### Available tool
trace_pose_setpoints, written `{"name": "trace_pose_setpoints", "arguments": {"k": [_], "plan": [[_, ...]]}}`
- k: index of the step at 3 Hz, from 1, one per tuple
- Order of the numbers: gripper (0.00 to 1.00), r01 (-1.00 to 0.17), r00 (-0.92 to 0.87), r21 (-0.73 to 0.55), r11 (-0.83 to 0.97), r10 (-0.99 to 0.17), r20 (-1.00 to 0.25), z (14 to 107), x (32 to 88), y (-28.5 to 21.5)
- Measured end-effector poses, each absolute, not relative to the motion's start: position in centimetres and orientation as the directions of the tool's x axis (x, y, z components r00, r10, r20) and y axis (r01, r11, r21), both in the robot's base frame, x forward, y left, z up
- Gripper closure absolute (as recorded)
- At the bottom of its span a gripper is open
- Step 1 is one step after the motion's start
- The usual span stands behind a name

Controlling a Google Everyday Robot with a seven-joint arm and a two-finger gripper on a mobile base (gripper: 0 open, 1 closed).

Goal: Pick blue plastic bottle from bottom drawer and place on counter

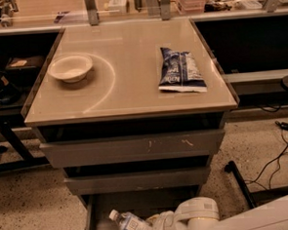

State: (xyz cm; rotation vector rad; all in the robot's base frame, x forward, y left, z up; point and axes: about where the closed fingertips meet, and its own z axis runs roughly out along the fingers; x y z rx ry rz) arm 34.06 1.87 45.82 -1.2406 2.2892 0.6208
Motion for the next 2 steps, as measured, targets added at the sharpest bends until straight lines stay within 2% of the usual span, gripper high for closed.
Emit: {"name": "trace_pose_setpoints", "arguments": {"k": [2], "plan": [[1.00, -0.867, -0.463, 0.148, 0.475, -0.662, -0.590, 48.6, 33.5, 3.4]]}}
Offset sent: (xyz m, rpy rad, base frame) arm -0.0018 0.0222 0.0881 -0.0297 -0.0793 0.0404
